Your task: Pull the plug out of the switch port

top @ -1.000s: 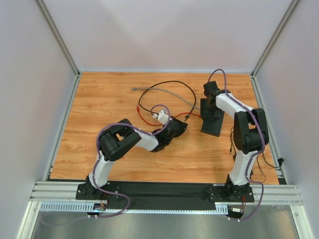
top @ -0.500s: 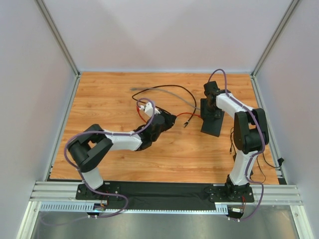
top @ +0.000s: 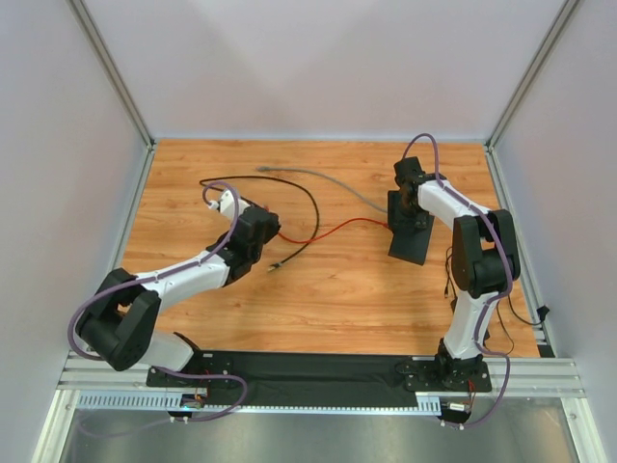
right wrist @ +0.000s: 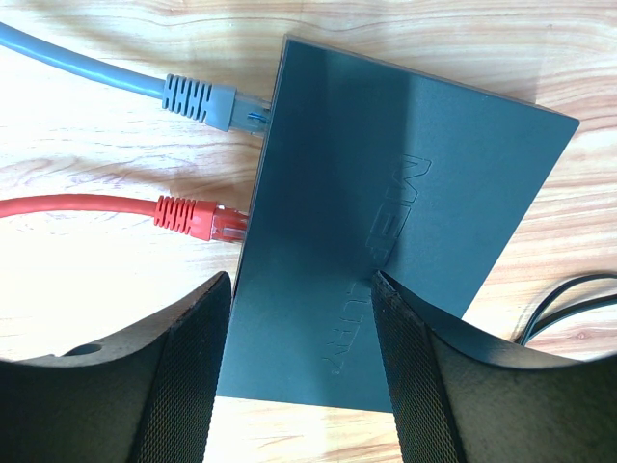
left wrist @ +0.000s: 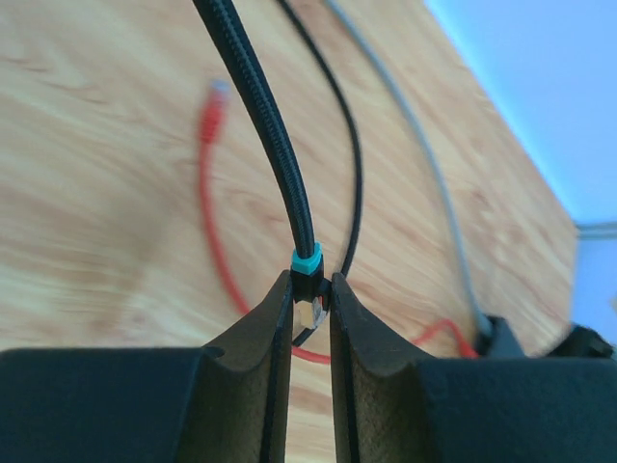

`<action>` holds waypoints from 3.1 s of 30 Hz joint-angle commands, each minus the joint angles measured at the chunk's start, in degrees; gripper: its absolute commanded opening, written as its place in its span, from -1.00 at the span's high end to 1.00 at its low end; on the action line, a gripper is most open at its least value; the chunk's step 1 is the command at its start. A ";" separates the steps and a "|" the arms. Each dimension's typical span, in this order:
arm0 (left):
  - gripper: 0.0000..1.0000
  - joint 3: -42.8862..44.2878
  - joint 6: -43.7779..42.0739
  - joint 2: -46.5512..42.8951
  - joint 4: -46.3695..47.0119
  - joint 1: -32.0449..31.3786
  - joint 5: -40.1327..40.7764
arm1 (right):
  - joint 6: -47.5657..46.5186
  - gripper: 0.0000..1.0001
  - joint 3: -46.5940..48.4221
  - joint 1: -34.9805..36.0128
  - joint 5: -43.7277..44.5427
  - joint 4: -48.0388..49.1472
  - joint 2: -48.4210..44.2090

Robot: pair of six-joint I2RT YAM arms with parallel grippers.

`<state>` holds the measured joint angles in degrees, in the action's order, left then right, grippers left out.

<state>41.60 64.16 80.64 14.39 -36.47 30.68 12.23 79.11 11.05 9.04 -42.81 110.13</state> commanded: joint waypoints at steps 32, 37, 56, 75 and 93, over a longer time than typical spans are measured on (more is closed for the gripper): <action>-0.04 1.19 14.59 -1.63 -29.50 14.32 -0.88 | 0.60 -0.24 -1.50 -0.68 -3.32 -0.96 1.67; -0.36 5.75 12.57 -0.14 -33.46 12.39 0.34 | 0.69 -0.24 -1.42 -0.76 -3.32 -0.88 1.23; -0.15 12.79 11.42 23.84 22.85 -14.33 -4.30 | 1.92 -0.28 10.52 -3.75 -4.03 -7.11 -0.62; -0.21 30.28 19.76 45.30 23.50 -22.86 7.55 | -0.44 -0.30 20.20 -8.06 -0.33 -10.72 7.29; -0.07 42.94 27.59 53.39 11.71 -22.95 4.13 | -3.97 -0.29 28.98 -5.34 6.08 -18.09 11.07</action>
<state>83.07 88.99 131.66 27.97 -59.22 35.07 10.04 103.88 4.84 13.30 -58.33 120.53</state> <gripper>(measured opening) 0.541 0.646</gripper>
